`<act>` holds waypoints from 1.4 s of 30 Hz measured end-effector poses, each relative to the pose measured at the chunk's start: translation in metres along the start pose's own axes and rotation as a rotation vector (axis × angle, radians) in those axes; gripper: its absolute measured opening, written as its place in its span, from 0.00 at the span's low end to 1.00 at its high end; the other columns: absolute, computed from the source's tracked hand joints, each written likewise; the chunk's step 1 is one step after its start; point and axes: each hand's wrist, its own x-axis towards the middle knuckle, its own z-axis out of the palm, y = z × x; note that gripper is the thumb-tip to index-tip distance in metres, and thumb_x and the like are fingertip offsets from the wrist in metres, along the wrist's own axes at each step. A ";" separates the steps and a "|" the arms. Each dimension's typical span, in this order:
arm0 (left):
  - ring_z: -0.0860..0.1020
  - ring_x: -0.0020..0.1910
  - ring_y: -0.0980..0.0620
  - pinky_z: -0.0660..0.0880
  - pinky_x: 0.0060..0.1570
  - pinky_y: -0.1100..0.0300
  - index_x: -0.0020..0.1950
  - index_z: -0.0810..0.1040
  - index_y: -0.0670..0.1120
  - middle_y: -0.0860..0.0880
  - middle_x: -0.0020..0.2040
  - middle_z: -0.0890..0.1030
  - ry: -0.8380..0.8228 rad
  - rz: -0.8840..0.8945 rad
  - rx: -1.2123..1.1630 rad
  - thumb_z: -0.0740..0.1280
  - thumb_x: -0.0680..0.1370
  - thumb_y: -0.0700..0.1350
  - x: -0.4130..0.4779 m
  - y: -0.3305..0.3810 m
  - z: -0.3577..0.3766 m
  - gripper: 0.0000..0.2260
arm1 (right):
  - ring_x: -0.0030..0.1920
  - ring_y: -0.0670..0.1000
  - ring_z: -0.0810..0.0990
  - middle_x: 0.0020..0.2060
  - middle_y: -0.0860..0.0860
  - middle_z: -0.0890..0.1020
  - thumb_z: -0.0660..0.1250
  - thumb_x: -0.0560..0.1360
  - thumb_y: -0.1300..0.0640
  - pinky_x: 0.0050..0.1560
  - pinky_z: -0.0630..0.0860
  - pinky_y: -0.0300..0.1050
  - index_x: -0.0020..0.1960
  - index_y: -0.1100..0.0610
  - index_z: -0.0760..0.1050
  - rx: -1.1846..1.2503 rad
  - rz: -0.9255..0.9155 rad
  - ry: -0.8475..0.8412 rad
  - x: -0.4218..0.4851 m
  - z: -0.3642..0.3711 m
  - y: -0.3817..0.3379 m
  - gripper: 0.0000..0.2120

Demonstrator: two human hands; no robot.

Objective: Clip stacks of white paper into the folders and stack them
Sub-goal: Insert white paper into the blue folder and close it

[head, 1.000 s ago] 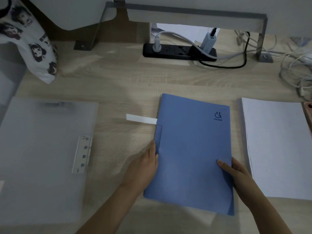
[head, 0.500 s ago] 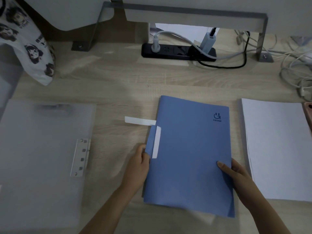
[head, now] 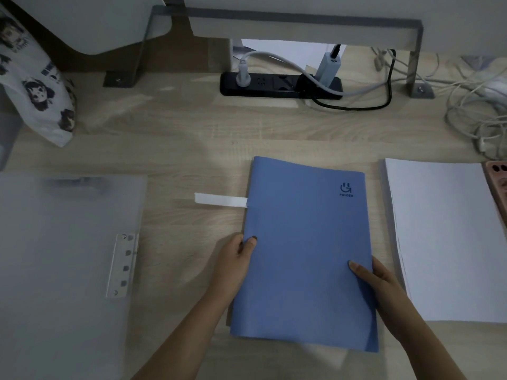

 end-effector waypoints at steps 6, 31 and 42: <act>0.69 0.29 0.53 0.65 0.30 0.63 0.34 0.67 0.45 0.50 0.29 0.70 0.097 0.077 0.187 0.61 0.78 0.51 -0.003 0.004 -0.001 0.16 | 0.49 0.54 0.83 0.52 0.48 0.83 0.69 0.68 0.53 0.44 0.80 0.49 0.59 0.46 0.74 0.088 -0.010 -0.015 -0.002 0.006 0.002 0.19; 0.73 0.42 0.54 0.67 0.41 0.59 0.50 0.71 0.49 0.54 0.45 0.75 -0.025 0.160 0.515 0.66 0.74 0.55 0.039 0.039 -0.040 0.11 | 0.47 0.50 0.84 0.51 0.48 0.84 0.68 0.67 0.57 0.38 0.80 0.40 0.57 0.49 0.76 0.180 -0.027 0.008 -0.003 0.013 0.001 0.18; 0.73 0.39 0.51 0.65 0.37 0.57 0.52 0.70 0.46 0.53 0.39 0.74 0.152 0.039 0.364 0.59 0.78 0.53 0.026 0.042 -0.016 0.11 | 0.43 0.44 0.84 0.46 0.42 0.85 0.64 0.72 0.60 0.40 0.77 0.41 0.55 0.47 0.76 0.188 -0.028 0.038 -0.009 0.027 0.004 0.14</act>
